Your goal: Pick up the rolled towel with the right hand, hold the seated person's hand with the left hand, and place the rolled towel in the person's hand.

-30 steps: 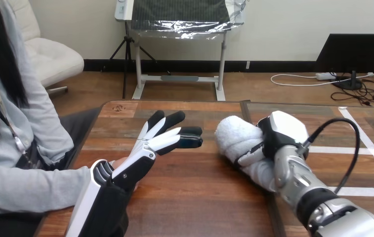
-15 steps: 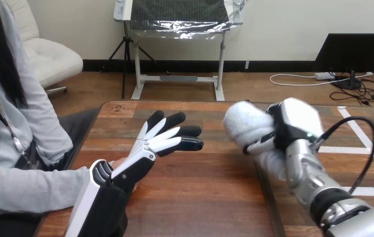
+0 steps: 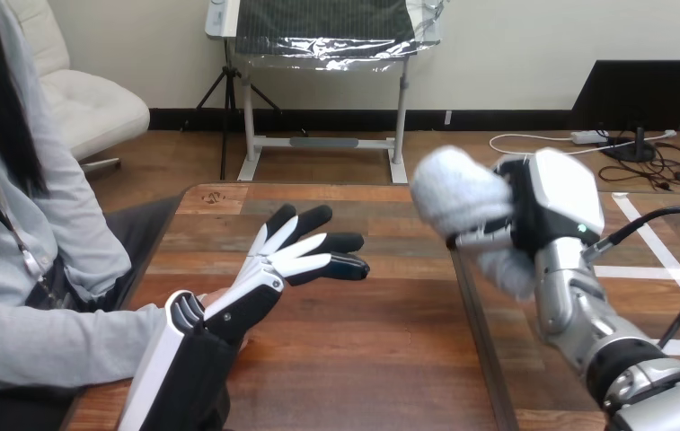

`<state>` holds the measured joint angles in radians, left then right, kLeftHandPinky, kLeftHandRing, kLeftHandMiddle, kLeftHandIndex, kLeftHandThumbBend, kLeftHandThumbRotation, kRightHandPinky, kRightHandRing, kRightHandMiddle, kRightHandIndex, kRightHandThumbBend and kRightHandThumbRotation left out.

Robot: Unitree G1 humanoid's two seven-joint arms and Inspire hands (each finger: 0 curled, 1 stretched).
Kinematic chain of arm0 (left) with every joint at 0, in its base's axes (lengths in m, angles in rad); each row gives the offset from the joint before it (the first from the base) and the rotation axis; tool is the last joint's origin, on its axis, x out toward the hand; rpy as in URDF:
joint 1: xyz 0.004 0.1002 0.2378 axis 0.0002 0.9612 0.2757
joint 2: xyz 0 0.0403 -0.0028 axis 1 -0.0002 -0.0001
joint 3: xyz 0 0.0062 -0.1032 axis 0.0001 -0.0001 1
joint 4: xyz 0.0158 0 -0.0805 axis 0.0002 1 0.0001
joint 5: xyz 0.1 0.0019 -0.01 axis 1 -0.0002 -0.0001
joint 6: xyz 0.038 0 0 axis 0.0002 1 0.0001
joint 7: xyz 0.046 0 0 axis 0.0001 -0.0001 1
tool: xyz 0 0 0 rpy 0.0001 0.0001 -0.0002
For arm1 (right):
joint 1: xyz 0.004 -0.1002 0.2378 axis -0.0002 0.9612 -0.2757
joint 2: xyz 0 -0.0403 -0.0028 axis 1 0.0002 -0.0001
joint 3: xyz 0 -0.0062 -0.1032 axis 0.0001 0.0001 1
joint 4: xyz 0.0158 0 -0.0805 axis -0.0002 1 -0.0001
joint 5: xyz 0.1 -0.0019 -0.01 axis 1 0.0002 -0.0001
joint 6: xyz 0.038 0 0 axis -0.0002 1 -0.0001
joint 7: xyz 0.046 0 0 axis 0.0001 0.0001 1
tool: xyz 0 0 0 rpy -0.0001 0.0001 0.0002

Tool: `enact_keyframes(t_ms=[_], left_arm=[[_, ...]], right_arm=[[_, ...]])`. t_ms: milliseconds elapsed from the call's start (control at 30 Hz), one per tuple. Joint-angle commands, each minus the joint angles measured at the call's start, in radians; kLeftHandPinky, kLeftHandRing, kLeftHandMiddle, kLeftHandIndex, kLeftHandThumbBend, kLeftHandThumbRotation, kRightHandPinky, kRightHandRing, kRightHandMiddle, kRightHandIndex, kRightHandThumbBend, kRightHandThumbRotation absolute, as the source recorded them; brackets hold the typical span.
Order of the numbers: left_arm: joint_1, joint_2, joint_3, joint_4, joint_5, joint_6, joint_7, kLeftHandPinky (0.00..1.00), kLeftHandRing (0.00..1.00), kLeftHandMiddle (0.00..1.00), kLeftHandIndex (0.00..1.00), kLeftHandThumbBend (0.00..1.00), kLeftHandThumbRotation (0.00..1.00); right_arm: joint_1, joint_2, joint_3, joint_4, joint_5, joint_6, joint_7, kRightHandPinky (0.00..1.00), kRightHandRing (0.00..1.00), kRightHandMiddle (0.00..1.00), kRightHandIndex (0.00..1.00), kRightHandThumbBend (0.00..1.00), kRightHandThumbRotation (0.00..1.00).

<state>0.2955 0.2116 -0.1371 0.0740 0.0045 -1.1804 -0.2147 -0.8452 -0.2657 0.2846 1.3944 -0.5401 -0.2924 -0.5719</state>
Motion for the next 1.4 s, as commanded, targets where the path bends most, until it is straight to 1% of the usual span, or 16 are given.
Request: enact_keyframes(t_ms=[0,133,200,233,300,400,467,567,667,767,833,900,1033,1133,1200,1367], left_arm=[[-0.036,0.026,0.017,-0.013,-0.018,-0.003,-0.001,1.0,0.94,0.84,0.76,1.0,0.59],[-0.014,0.019,0.059,-0.042,0.038,0.045,0.014,1.0,0.94,0.83,0.76,1.0,0.6],[-0.011,0.017,0.069,-0.045,0.047,0.051,0.019,1.0,0.94,0.84,0.77,1.0,0.61],[-0.01,0.018,0.071,-0.045,0.049,0.058,0.02,1.0,0.94,0.84,0.77,1.0,0.61],[-0.01,0.023,0.074,-0.044,0.046,0.063,0.019,1.0,0.93,0.83,0.77,1.0,0.59],[-0.007,0.044,0.071,-0.053,0.032,0.089,0.006,1.0,0.94,0.84,0.79,1.0,0.57],[-0.011,0.041,0.081,-0.054,0.043,0.095,0.01,1.0,0.94,0.85,0.79,1.0,0.56],[-0.004,0.046,0.092,-0.066,0.051,0.122,0.009,1.0,0.94,0.85,0.81,1.0,0.55],[-0.002,0.031,0.129,-0.071,0.105,0.134,0.028,1.0,0.93,0.85,0.81,1.0,0.55],[0.002,0.04,0.14,-0.079,0.119,0.148,0.028,1.0,0.91,0.85,0.82,1.0,0.53],[0.011,0.037,0.161,-0.101,0.158,0.173,0.035,1.0,0.91,0.85,0.83,1.0,0.51],[0.016,0.037,0.171,-0.11,0.173,0.182,0.04,0.99,0.9,0.84,0.84,1.0,0.5],[0.026,0.023,0.205,-0.139,0.24,0.224,0.065,0.97,0.88,0.83,0.84,1.0,0.49],[0.028,0.024,0.225,-0.154,0.295,0.242,0.082,0.95,0.88,0.84,0.84,1.0,0.49],[0.03,0.028,0.232,-0.16,0.311,0.245,0.09,0.93,0.88,0.85,0.85,1.0,0.49],[0.026,0.037,0.257,-0.18,0.357,0.292,0.111,0.91,0.88,0.87,0.86,1.0,0.48]], right_arm=[[-0.068,-0.023,-0.038,-0.072,0.034,-0.119,-0.059,0.21,0.24,0.3,0.26,0.83,0.0],[-0.061,-0.036,-0.036,-0.081,0.028,-0.182,-0.093,0.21,0.24,0.28,0.25,0.82,0.0],[-0.058,-0.039,-0.033,-0.085,0.023,-0.199,-0.109,0.2,0.23,0.28,0.24,0.81,0.0],[-0.053,-0.042,-0.035,-0.086,0.024,-0.219,-0.121,0.2,0.23,0.27,0.24,0.81,0.0],[-0.048,-0.042,-0.037,-0.087,0.026,-0.241,-0.136,0.2,0.22,0.27,0.23,0.83,0.0],[-0.042,-0.047,-0.037,-0.092,0.029,-0.264,-0.129,0.2,0.22,0.27,0.23,0.82,0.0],[-0.031,-0.049,-0.045,-0.093,0.039,-0.296,-0.128,0.2,0.22,0.27,0.23,0.82,0.0],[-0.021,-0.05,-0.045,-0.098,0.04,-0.308,-0.134,0.21,0.22,0.28,0.24,0.82,0.0],[-0.012,-0.051,-0.048,-0.101,0.044,-0.329,-0.131,0.21,0.23,0.28,0.25,0.83,0.0],[-0.003,-0.05,-0.045,-0.105,0.041,-0.346,-0.148,0.22,0.23,0.29,0.25,0.83,0.0],[0.01,-0.05,-0.053,-0.11,0.052,-0.382,-0.14,0.22,0.24,0.29,0.25,0.83,0.0],[0.014,-0.048,-0.055,-0.112,0.057,-0.396,-0.137,0.23,0.24,0.29,0.26,0.81,0.0],[0.028,-0.044,-0.052,-0.116,0.048,-0.424,-0.166,0.22,0.24,0.29,0.26,0.82,0.0],[0.039,-0.044,-0.041,-0.12,0.031,-0.451,-0.201,0.21,0.23,0.29,0.25,0.82,0.0],[0.042,-0.043,-0.036,-0.12,0.023,-0.461,-0.215,0.21,0.23,0.28,0.25,0.82,0.0],[0.06,-0.029,-0.051,-0.119,0.045,-0.522,-0.203,0.19,0.21,0.27,0.24,0.8,0.0]])
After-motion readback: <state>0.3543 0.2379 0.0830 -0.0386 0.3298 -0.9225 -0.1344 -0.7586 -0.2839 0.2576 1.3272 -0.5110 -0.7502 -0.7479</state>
